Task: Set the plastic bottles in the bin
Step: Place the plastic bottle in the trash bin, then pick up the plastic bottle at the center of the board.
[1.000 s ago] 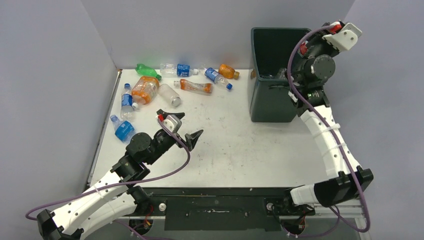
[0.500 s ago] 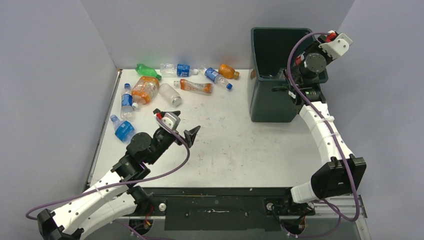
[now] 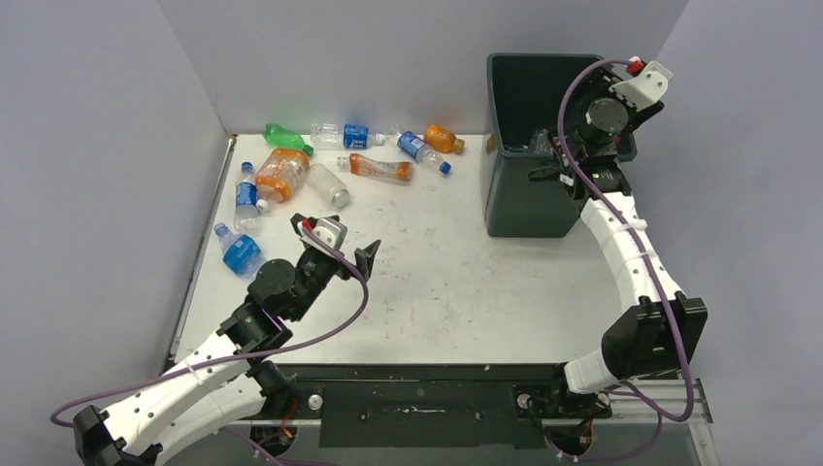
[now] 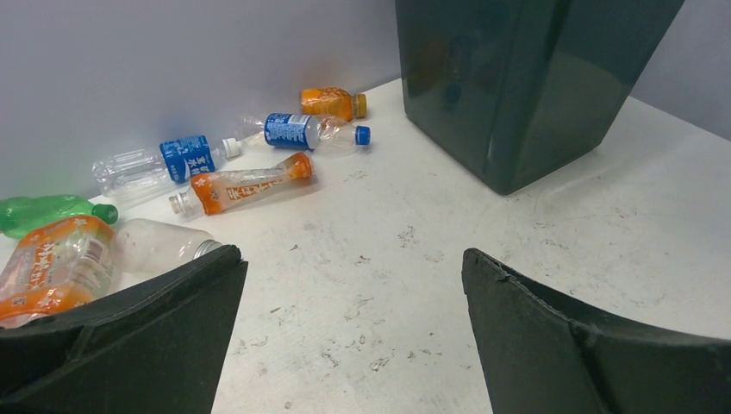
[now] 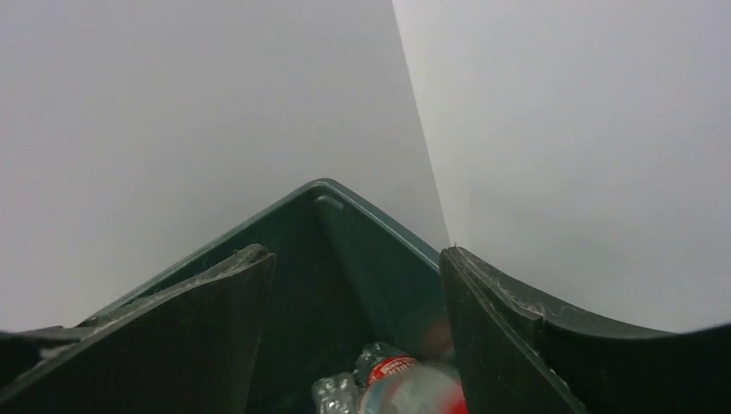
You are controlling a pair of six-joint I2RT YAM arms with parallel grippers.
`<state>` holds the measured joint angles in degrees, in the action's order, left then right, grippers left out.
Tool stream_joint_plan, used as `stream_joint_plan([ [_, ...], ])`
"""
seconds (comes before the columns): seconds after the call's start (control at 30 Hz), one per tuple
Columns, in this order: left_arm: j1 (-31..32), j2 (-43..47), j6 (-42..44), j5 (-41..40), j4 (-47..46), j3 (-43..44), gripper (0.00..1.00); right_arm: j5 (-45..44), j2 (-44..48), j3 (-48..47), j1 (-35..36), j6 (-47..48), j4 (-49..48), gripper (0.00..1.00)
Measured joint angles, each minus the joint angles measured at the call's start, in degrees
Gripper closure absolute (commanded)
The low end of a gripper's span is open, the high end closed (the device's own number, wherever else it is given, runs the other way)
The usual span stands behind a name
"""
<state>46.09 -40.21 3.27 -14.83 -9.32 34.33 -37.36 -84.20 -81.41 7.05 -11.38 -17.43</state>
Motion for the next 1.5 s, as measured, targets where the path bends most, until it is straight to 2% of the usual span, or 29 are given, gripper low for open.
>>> stream_joint_plan([
  [0.27,0.04,0.35,0.42,-2.97,-0.37,-0.31,0.04,2.78,0.02,-6.73,1.40,-2.64,4.96,0.17],
  [0.4,0.11,0.22,0.17,-5.62,-0.35,-0.31,0.04,6.75,1.25,-11.08,6.54,-3.26,7.26,0.14],
  [0.53,0.09,-0.44,-0.74,-9.79,-0.28,-0.31,0.04,14.73,6.36,-9.66,13.51,-4.74,7.61,0.14],
  [0.73,-0.09,-1.66,-1.33,-17.22,0.11,-0.31,0.04,24.98,17.42,0.59,25.64,-6.27,5.88,0.14],
  [0.9,-1.40,-3.48,-2.62,-22.10,1.14,-0.15,0.04,31.19,23.04,17.25,34.36,-7.54,2.54,0.14],
  [1.07,-5.42,-6.80,-6.67,-24.81,4.57,1.77,0.04,33.90,21.20,32.96,36.17,-10.34,1.53,0.14],
  [1.2,-10.62,-9.92,-11.72,-24.02,6.82,3.91,0.04,35.93,17.00,40.00,36.17,-13.00,0.52,0.14],
  [1.33,-17.84,-18.64,-20.37,-17.92,9.16,8.37,0.04,37.68,15.34,44.04,36.41,-14.80,-3.17,0.14],
  [1.5,-24.90,-37.99,-36.46,-11.89,14.82,19.12,0.04,38.91,15.32,46.86,36.94,-15.96,-6.69,0.14],
])
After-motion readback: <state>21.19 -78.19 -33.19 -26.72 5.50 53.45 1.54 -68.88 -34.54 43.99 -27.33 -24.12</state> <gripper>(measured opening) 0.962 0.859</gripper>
